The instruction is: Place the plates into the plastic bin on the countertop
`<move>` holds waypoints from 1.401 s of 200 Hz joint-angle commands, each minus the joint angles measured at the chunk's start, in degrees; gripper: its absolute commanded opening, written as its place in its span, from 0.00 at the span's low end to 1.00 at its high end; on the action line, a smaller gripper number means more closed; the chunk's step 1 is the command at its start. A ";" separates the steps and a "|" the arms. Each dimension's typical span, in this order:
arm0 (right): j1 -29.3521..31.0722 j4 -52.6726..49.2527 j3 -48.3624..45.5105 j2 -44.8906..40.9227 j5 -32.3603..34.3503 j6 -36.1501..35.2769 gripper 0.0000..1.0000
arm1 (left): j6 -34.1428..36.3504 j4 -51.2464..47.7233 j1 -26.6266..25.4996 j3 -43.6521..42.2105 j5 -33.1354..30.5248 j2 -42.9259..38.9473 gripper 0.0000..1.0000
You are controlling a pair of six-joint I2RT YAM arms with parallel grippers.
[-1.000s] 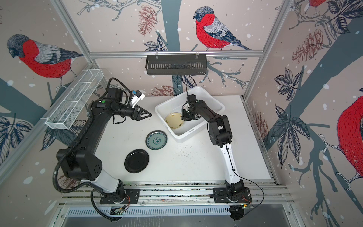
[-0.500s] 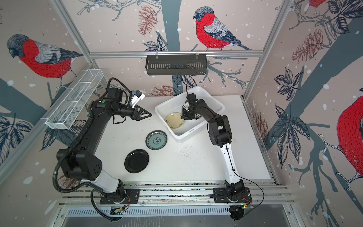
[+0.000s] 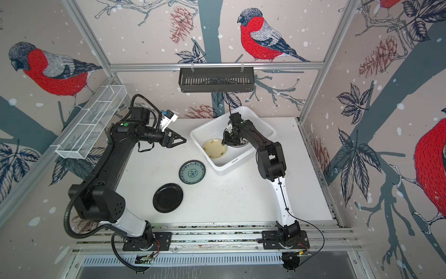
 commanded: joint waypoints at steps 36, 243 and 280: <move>-0.17 -1.48 1.15 -2.02 1.18 -1.48 0.41 | 5.71 -5.57 0.37 1.51 -3.67 -0.11 0.78; -2.36 19.04 -42.75 -53.74 5.56 3.70 0.38 | 31.83 -17.56 14.33 -22.36 -23.82 4.70 0.68; -2.54 26.57 -54.80 -61.43 7.64 6.29 0.37 | 30.94 -14.36 15.49 -26.91 -23.42 5.69 0.64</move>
